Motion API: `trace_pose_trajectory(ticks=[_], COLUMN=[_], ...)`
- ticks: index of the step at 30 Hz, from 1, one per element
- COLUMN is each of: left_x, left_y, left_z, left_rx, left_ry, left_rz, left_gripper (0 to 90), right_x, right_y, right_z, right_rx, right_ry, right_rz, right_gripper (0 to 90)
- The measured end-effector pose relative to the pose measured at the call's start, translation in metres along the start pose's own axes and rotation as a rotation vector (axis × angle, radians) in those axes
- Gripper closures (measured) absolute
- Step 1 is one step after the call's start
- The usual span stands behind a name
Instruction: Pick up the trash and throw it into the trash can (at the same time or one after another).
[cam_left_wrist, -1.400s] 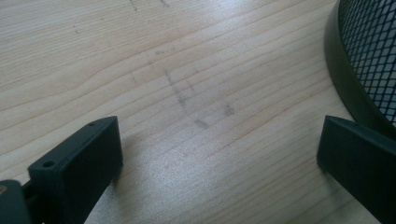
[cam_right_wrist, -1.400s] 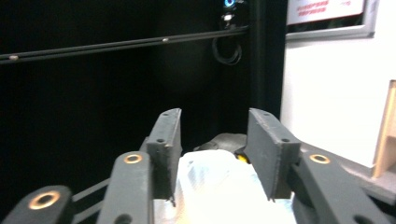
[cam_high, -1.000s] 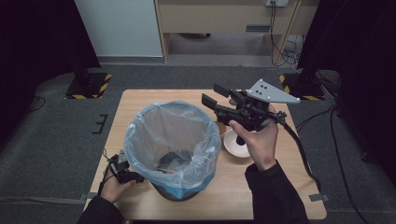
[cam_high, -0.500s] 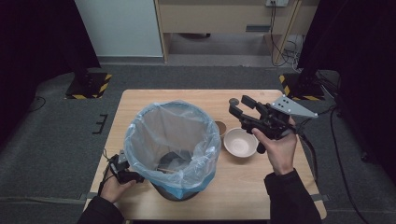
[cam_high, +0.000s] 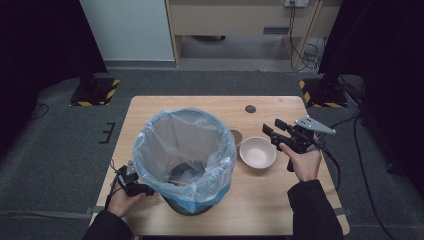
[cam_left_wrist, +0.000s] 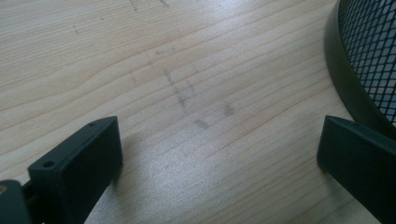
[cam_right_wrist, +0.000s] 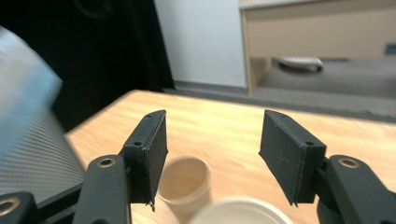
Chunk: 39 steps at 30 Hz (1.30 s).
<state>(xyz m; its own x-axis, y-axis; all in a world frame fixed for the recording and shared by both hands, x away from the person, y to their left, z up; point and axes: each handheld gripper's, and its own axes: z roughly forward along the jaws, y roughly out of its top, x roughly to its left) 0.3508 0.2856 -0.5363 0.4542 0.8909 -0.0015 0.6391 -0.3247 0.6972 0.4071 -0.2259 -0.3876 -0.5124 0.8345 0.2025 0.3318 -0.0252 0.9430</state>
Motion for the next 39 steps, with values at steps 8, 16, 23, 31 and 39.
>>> trace_pose_trajectory(ticks=[8, 16, 23, 31, 39], left_x=[0.0, 0.0, -0.001, -0.001, -0.001], left_y=[0.0, 0.0, 0.0, 0.0, 0.0], left_z=[0.0, 0.0, 0.001, 0.0, 0.0], left_rx=[0.0, -0.001, -0.002, -0.002, -0.002], left_ry=[-0.001, -0.003, -0.003, -0.003, -0.003], left_rz=[0.001, 0.0, -0.002, -0.002, -0.002], left_gripper=[0.0, 0.0, 0.0, 0.0, 0.0], right_x=[-0.032, -0.056, -0.063, -0.063, -0.063], right_y=[-0.03, -0.054, -0.071, -0.084, -0.097], right_z=[0.012, 0.018, 0.028, 0.04, 0.048], right_rx=[0.076, 0.134, 0.19, 0.267, 0.361], right_ry=[-0.08, -0.145, -0.17, -0.182, -0.165], right_rz=[0.032, 0.06, 0.083, 0.065, 0.062], right_gripper=[42.5, 43.3, 46.9, 49.4, 53.6])
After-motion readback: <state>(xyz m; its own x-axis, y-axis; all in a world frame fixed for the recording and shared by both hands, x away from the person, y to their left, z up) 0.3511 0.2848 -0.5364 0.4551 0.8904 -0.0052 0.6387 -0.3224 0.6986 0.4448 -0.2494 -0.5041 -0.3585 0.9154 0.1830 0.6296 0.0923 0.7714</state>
